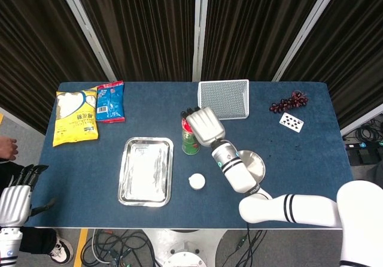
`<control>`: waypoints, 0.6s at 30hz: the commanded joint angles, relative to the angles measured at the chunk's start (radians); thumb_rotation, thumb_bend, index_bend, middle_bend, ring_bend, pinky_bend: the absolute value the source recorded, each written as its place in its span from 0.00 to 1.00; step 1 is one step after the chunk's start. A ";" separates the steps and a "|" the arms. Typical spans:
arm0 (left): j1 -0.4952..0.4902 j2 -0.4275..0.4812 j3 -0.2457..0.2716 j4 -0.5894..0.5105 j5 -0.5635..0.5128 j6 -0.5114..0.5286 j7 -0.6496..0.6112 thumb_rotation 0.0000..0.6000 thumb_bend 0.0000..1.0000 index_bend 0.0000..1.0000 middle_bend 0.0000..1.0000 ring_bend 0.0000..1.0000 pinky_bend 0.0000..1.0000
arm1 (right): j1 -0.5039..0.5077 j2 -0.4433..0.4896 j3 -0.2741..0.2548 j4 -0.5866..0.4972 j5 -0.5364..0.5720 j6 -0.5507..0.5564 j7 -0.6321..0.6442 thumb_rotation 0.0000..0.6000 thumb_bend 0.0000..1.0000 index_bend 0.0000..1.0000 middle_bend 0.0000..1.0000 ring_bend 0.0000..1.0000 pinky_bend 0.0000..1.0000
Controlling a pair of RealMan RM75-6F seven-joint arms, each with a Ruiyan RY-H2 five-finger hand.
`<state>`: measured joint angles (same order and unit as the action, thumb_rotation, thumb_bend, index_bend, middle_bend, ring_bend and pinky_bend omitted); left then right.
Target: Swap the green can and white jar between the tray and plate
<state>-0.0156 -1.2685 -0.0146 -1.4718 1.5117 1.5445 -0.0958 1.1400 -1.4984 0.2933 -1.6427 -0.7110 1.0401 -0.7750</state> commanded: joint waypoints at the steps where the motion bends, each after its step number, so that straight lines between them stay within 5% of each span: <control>1: -0.001 0.002 -0.001 -0.003 0.001 0.001 0.001 1.00 0.12 0.19 0.17 0.10 0.36 | -0.020 0.030 -0.004 -0.033 -0.036 0.023 0.025 1.00 0.22 0.46 0.42 0.42 0.62; 9: -0.003 -0.004 0.000 -0.006 0.004 -0.005 0.008 1.00 0.12 0.19 0.17 0.10 0.36 | -0.132 0.194 -0.037 -0.245 -0.188 0.168 0.048 1.00 0.23 0.47 0.43 0.43 0.62; 18: -0.017 -0.006 0.003 -0.016 0.014 -0.024 0.030 1.00 0.12 0.19 0.17 0.10 0.36 | -0.370 0.361 -0.181 -0.355 -0.405 0.307 0.221 1.00 0.23 0.47 0.43 0.43 0.62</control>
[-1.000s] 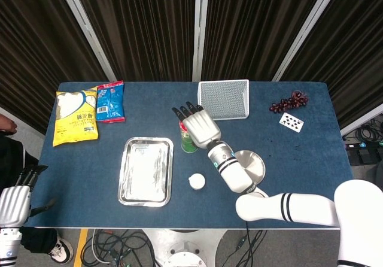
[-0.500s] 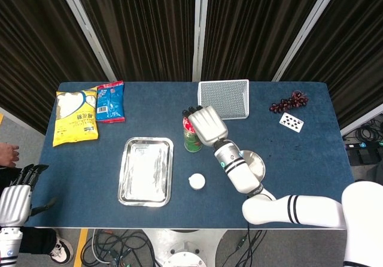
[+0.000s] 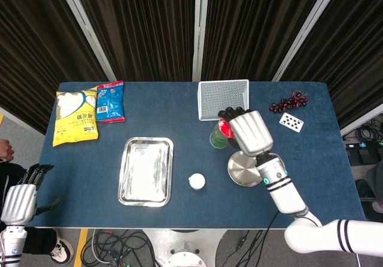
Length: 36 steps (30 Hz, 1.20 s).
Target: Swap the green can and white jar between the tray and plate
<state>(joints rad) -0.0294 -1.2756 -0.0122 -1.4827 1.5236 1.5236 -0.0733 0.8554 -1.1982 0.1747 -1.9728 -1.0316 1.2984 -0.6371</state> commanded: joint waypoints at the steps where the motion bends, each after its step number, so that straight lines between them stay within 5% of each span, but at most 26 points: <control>1: -0.005 0.002 0.000 -0.010 0.003 -0.004 0.012 1.00 0.12 0.19 0.17 0.10 0.37 | -0.110 0.069 -0.079 -0.019 -0.113 0.058 0.107 1.00 0.23 0.47 0.43 0.43 0.62; 10: -0.014 -0.005 0.004 -0.031 0.012 -0.015 0.040 1.00 0.12 0.19 0.17 0.10 0.36 | -0.244 0.048 -0.163 0.052 -0.245 0.101 0.196 1.00 0.23 0.47 0.43 0.43 0.62; 22: -0.016 -0.003 0.003 -0.038 0.006 -0.017 0.050 1.00 0.12 0.19 0.17 0.10 0.36 | -0.286 0.000 -0.153 0.115 -0.274 0.035 0.232 1.00 0.22 0.47 0.43 0.42 0.58; 26: -0.014 -0.004 0.005 -0.035 0.005 -0.016 0.046 1.00 0.12 0.19 0.17 0.10 0.36 | -0.289 0.001 -0.149 0.110 -0.269 0.006 0.214 1.00 0.18 0.34 0.35 0.31 0.46; 30: -0.013 -0.006 0.005 -0.031 0.003 -0.016 0.042 1.00 0.12 0.19 0.17 0.10 0.36 | -0.290 0.019 -0.141 0.093 -0.267 -0.021 0.219 1.00 0.07 0.07 0.09 0.03 0.18; 33: -0.013 -0.007 0.004 -0.029 0.003 -0.015 0.041 1.00 0.12 0.19 0.17 0.10 0.37 | -0.296 0.030 -0.132 0.082 -0.274 -0.026 0.230 1.00 0.01 0.00 0.00 0.00 0.05; 36: -0.015 -0.007 0.004 -0.031 0.005 -0.015 0.043 1.00 0.12 0.19 0.17 0.10 0.36 | -0.310 0.036 -0.124 0.078 -0.295 -0.012 0.253 1.00 0.00 0.00 0.00 0.00 0.02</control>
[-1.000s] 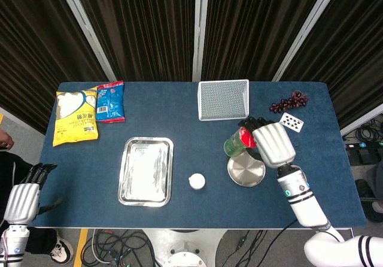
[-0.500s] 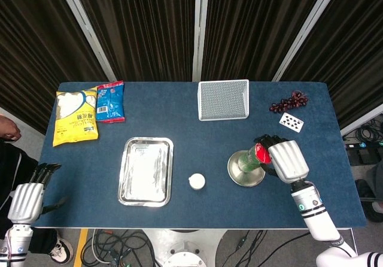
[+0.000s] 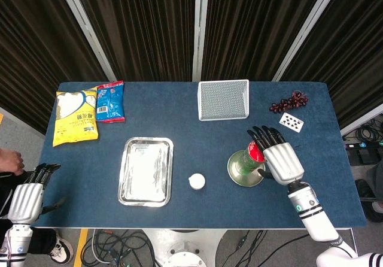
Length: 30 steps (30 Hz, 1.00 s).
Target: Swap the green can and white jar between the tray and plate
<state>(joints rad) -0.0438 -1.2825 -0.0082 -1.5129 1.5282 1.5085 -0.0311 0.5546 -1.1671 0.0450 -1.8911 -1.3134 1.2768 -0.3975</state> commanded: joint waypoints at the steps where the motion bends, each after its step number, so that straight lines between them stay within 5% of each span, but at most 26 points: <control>1: -0.001 0.000 0.000 -0.002 0.003 0.000 0.002 1.00 0.12 0.19 0.17 0.10 0.36 | -0.017 0.009 0.008 -0.006 -0.026 0.020 0.022 1.00 0.00 0.00 0.00 0.00 0.01; 16: -0.163 -0.025 -0.015 -0.116 0.123 -0.146 0.090 1.00 0.12 0.19 0.18 0.10 0.36 | -0.268 0.142 -0.017 -0.008 -0.173 0.335 0.188 1.00 0.00 0.00 0.00 0.00 0.00; 30: -0.470 -0.203 -0.117 -0.136 0.163 -0.430 0.153 1.00 0.12 0.18 0.18 0.10 0.36 | -0.335 0.171 0.032 0.098 -0.121 0.323 0.359 1.00 0.00 0.00 0.00 0.00 0.00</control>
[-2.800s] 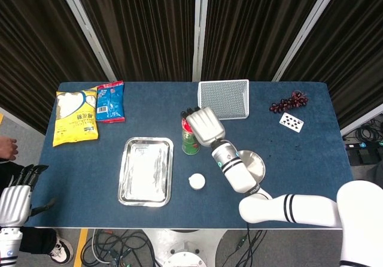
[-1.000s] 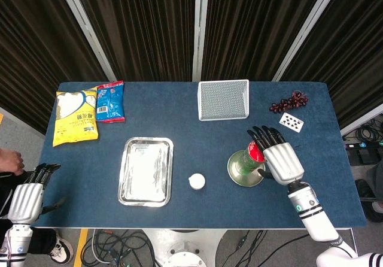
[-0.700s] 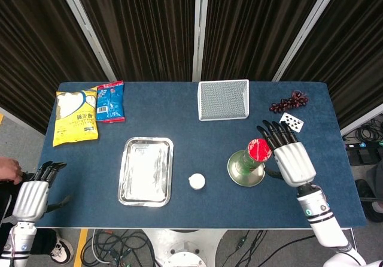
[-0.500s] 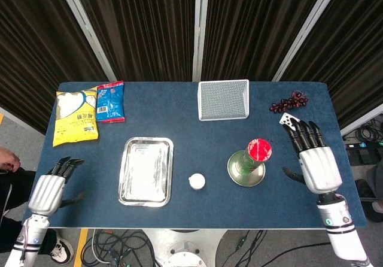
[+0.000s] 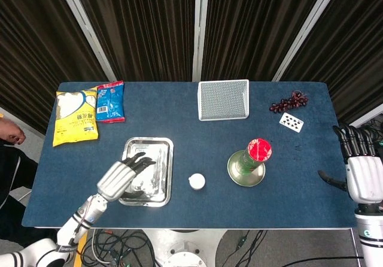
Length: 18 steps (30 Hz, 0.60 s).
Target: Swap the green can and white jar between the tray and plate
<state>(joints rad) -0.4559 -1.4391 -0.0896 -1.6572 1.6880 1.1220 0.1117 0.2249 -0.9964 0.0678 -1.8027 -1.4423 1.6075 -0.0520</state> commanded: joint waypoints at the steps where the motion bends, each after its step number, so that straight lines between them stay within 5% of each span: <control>1: -0.074 -0.058 -0.042 0.012 0.004 -0.052 0.012 1.00 0.12 0.18 0.18 0.10 0.36 | -0.007 0.000 0.013 0.015 0.011 -0.009 0.020 1.00 0.00 0.00 0.00 0.00 0.00; 18: -0.306 -0.208 -0.049 0.144 -0.053 -0.290 0.113 1.00 0.12 0.18 0.18 0.10 0.36 | -0.072 0.022 0.061 0.088 0.035 0.005 0.160 1.00 0.00 0.00 0.00 0.00 0.00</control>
<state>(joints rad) -0.7482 -1.6372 -0.1376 -1.5254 1.6419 0.8452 0.2193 0.1556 -0.9756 0.1268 -1.7178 -1.4056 1.6100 0.1046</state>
